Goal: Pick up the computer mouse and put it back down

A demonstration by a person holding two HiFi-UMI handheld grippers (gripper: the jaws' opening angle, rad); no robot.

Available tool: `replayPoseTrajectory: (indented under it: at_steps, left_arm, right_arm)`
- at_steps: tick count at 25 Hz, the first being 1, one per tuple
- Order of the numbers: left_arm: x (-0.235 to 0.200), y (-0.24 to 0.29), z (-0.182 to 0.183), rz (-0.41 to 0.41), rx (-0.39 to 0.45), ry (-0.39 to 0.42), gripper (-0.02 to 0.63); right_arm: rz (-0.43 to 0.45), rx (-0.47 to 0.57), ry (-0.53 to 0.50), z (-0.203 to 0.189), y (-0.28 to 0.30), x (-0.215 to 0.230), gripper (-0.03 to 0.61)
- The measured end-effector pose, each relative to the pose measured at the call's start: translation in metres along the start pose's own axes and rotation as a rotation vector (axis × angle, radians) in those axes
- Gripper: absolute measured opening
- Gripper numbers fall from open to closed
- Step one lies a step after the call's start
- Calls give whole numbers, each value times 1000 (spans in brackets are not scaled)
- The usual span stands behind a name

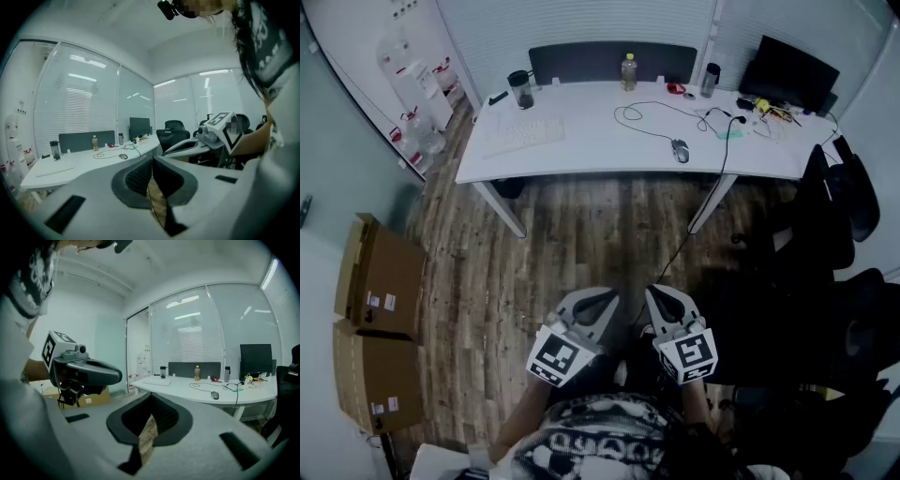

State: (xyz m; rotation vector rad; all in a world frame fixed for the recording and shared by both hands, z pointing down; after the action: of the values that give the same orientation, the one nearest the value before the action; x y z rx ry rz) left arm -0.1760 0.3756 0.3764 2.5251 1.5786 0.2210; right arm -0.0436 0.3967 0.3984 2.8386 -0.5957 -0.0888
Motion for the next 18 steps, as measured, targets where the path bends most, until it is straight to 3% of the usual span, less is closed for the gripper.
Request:
replayPoseTrajectory:
  at_steps: [18]
  left_arm:
    - [-9, 99, 15, 48, -3, -20, 5]
  right_arm:
    - [54, -16, 1, -4, 15, 102, -6]
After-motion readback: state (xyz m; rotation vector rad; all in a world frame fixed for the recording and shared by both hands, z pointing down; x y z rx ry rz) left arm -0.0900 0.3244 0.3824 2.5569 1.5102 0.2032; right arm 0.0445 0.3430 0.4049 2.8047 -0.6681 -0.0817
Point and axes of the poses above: the fingertips, and each gripper's own axes: y forward along the fingers, x to its right, z out of its top, the point moved 6 cm from there along -y, backward along the fingers, and after that the axes turned 2 degrees about -z, right-handed, at the moved point
